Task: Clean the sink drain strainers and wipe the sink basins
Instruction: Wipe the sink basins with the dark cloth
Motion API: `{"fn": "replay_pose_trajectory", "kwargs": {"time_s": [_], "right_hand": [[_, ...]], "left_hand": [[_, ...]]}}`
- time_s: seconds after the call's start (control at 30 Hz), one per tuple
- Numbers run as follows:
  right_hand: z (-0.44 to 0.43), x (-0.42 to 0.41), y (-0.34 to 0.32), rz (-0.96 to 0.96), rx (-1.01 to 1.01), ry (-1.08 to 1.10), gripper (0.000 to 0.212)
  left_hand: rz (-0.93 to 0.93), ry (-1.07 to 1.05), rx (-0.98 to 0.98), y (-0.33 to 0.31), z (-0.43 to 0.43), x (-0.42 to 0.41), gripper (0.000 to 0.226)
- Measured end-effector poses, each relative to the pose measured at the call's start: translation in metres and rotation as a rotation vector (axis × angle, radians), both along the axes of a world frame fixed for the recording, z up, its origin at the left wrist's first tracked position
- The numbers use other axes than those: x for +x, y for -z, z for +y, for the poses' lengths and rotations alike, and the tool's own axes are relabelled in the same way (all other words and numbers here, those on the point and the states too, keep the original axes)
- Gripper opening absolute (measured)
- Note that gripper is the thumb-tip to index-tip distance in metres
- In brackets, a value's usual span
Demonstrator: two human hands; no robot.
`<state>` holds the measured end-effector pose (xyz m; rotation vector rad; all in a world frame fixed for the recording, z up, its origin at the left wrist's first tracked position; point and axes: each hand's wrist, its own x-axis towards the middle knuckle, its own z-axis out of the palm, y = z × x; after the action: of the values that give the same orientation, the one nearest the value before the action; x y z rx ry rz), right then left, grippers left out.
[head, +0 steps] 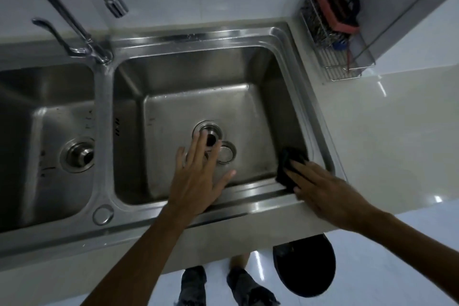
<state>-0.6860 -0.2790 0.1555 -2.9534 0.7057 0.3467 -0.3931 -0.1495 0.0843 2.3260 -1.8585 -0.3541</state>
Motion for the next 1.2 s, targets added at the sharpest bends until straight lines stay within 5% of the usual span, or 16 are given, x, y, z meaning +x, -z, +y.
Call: {"fn": "replay_pose_trajectory", "kwargs": {"time_s": [0.2, 0.43, 0.63, 0.77, 0.97, 1.2], "right_hand": [[-0.022, -0.041, 0.002, 0.006, 0.049, -0.004, 0.051], [0.006, 0.018, 0.003, -0.116, 0.210, 0.015, 0.049], [-0.062, 0.102, 0.036, 0.601, 0.542, 0.191, 0.041], [-0.097, 0.132, 0.069, 0.770, 0.417, 0.176, 0.039], [-0.142, 0.179, 0.106, 0.398, 0.054, 0.158, 0.042], [-0.112, 0.172, 0.135, 0.603, 0.110, 0.092, 0.054]], "left_hand": [[0.036, 0.099, 0.034, -0.005, -0.062, -0.081, 0.084], [0.006, 0.005, 0.102, 0.001, -0.026, -0.036, 0.085], [-0.005, -0.187, 0.186, 0.003, 0.040, 0.051, 0.095], [0.093, -0.241, 0.145, 0.005, 0.054, 0.073, 0.098], [0.119, -0.233, 0.063, 0.011, 0.054, 0.074, 0.093], [0.110, -0.215, 0.060, 0.013, 0.054, 0.074, 0.091]]}}
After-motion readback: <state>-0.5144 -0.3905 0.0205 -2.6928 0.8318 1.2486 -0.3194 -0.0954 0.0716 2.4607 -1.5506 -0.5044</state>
